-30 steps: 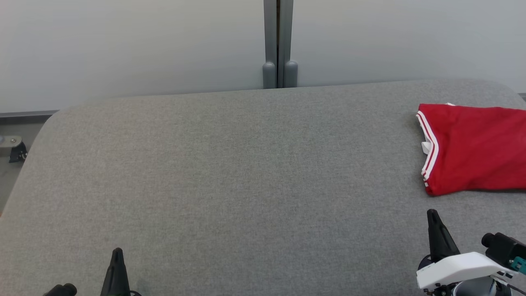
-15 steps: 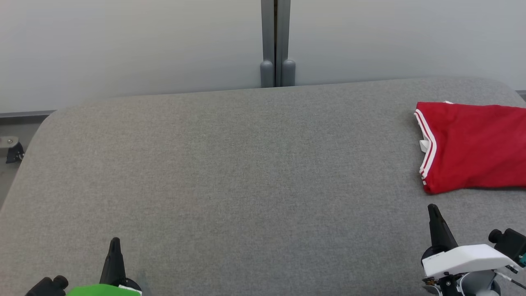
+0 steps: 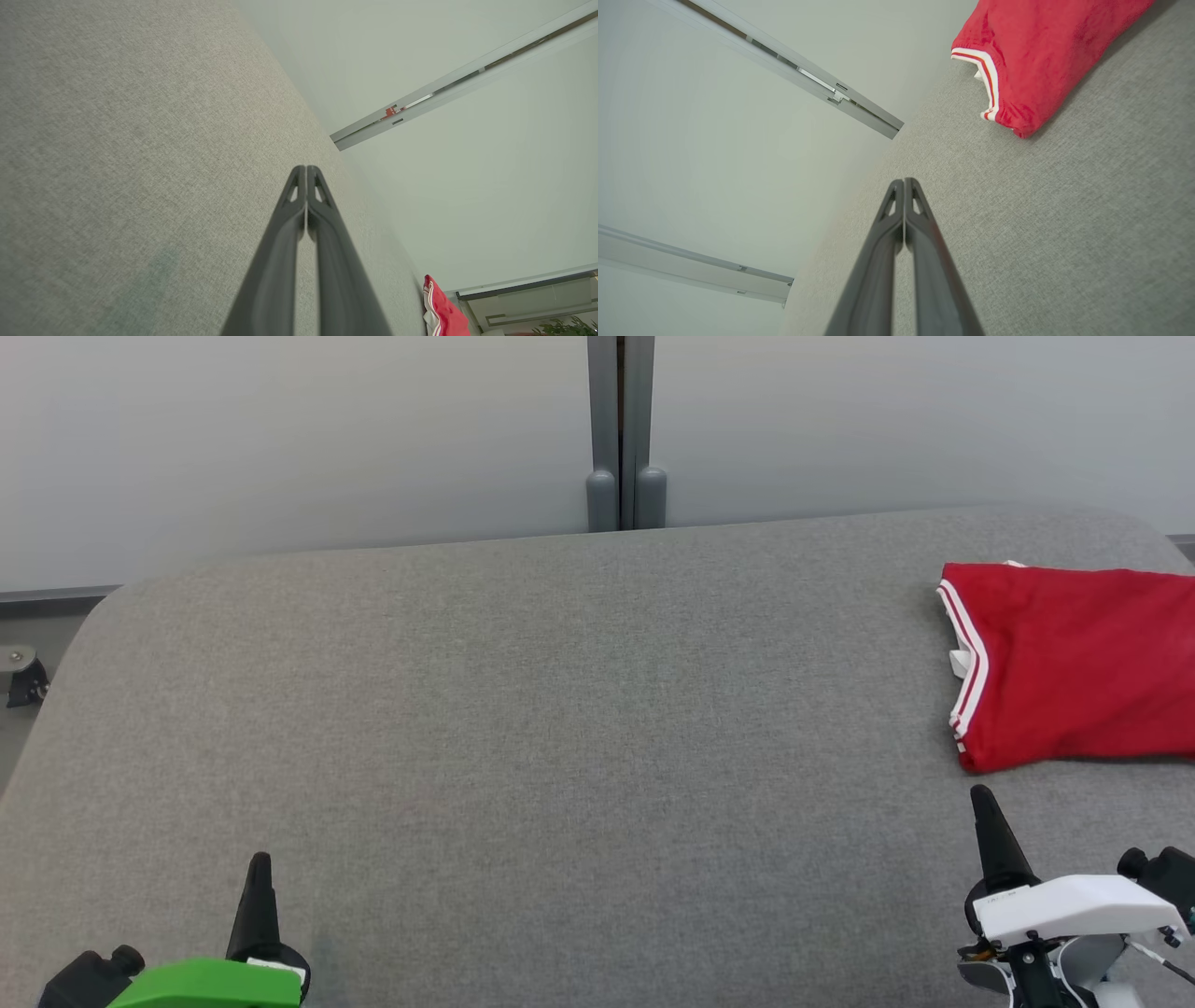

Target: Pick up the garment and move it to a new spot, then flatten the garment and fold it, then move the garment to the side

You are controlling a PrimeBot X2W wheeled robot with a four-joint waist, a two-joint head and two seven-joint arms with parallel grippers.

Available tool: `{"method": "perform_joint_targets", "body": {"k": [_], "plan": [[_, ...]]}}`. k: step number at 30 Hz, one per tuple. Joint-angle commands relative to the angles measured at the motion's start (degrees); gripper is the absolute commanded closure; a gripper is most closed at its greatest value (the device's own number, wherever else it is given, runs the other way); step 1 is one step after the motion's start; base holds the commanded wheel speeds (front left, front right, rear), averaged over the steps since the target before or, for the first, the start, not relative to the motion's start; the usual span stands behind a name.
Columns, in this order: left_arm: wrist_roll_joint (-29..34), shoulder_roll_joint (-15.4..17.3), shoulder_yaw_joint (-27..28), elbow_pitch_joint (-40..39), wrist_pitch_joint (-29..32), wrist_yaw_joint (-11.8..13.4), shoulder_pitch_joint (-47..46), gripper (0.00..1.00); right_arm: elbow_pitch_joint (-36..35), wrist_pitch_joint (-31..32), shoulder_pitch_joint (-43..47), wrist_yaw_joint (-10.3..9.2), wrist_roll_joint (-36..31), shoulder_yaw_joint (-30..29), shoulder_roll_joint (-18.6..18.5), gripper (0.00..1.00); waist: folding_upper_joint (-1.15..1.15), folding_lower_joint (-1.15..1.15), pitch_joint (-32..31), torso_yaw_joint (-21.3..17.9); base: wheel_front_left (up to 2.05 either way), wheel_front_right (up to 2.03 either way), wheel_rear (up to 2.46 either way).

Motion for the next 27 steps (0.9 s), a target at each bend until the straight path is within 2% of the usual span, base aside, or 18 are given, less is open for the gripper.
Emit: {"method": "perform_joint_targets", "body": {"k": [1,27], "plan": [[-1.70,0.31,0.39,-0.46,0.34,-0.32,-1.73,1.00,-0.31,0.43,-1.40,-0.03,1.79,-0.23,-0.26,1.00,0.00,0.00,0.03,-0.04,0.00,0.00,0.00],[-15.05,0.39,1.47,0.20,4.19,-1.13,-5.06,1.00,0.29,4.25,-3.63,-0.02,17.42,-0.96,-0.27,1.00,0.00,0.00,0.51,-0.76,0.00,0.00,0.00]]}}
